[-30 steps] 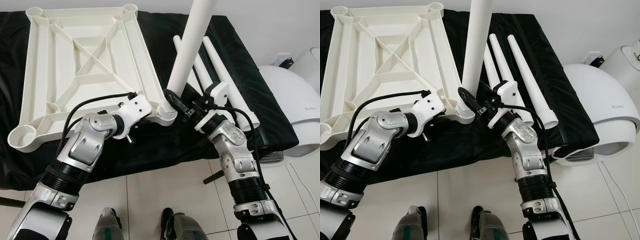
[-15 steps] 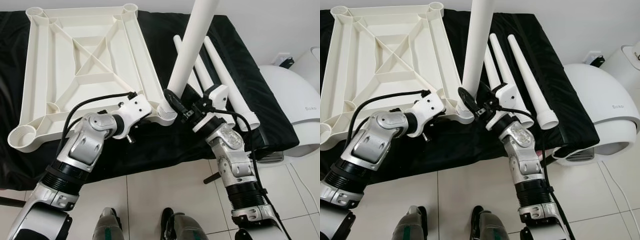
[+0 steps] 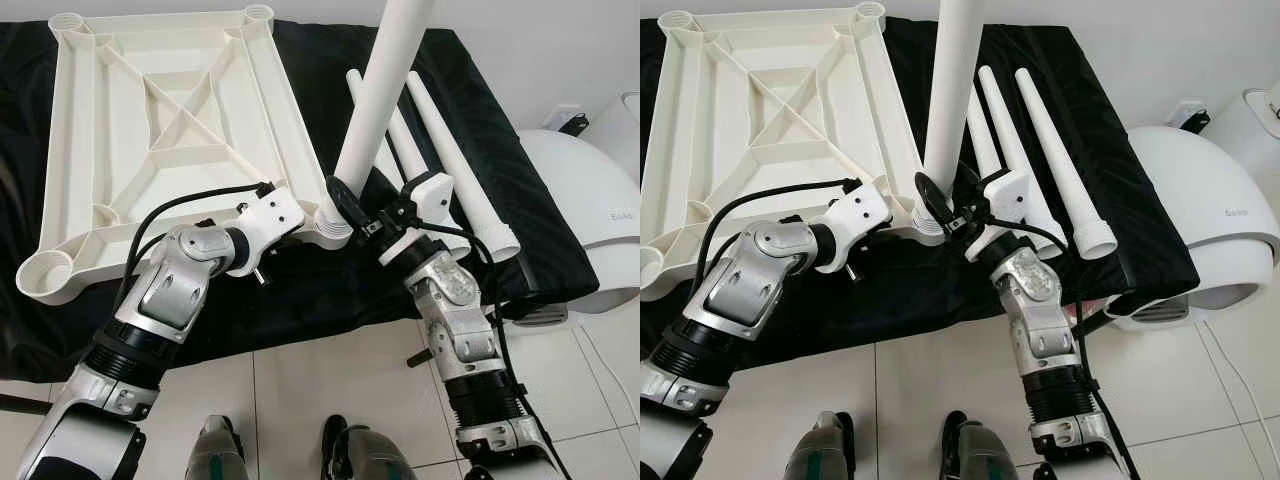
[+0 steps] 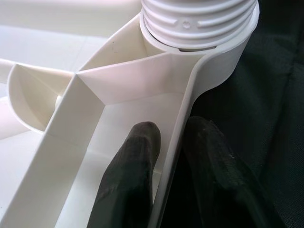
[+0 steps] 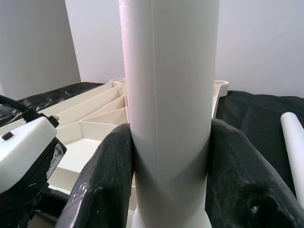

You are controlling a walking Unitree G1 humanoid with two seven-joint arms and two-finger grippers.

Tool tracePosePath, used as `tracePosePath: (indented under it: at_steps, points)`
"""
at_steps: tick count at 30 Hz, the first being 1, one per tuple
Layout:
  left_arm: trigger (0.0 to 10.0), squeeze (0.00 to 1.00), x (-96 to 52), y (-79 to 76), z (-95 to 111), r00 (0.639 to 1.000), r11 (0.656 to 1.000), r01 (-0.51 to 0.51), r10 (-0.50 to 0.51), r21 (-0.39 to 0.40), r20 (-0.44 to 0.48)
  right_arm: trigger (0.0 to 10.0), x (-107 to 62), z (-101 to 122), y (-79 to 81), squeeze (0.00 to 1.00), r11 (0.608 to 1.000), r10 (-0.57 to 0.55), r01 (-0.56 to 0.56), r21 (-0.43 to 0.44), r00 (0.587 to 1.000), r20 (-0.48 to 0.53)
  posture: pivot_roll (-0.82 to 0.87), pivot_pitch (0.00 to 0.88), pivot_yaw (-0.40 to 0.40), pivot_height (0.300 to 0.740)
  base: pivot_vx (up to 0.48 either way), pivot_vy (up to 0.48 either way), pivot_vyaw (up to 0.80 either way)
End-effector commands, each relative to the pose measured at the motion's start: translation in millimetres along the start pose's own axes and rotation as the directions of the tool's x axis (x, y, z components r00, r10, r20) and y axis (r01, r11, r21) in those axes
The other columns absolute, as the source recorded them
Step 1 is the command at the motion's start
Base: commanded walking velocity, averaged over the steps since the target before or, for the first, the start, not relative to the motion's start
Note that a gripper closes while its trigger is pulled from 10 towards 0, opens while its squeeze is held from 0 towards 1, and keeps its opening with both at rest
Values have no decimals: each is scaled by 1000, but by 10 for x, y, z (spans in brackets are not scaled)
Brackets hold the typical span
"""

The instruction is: Building children table

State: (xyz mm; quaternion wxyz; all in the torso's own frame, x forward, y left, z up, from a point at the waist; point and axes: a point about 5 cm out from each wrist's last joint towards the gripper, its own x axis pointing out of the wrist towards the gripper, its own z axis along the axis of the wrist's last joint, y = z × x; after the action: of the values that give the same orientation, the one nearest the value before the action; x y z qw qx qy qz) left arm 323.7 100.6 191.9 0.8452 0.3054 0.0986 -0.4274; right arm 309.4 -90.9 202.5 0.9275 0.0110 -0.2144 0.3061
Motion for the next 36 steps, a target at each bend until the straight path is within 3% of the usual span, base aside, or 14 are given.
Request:
tracePosePath:
  at_steps: [1, 17, 36]
  points:
    - [10000, 0, 13, 27, 182, 997, 997, -55, 51, 58, 64, 10000, -151, -336, 33, 0, 998, -51, 57, 32, 984, -170, 89, 205, -55, 740, 0, 0, 0]
    - [10000, 0, 14, 23, 189, 997, 997, -49, 44, 63, 64, 10000, -160, -351, 102, 0, 988, -153, 154, -5, 974, -167, 91, 212, -51, 740, 0, 0, 0]
    - [10000, 0, -3, 29, 185, 997, 997, -54, 51, 59, 62, 10000, -156, -372, 108, 0, 942, -336, 330, -65, 928, -161, 98, 221, -51, 740, 0, 0, 0]
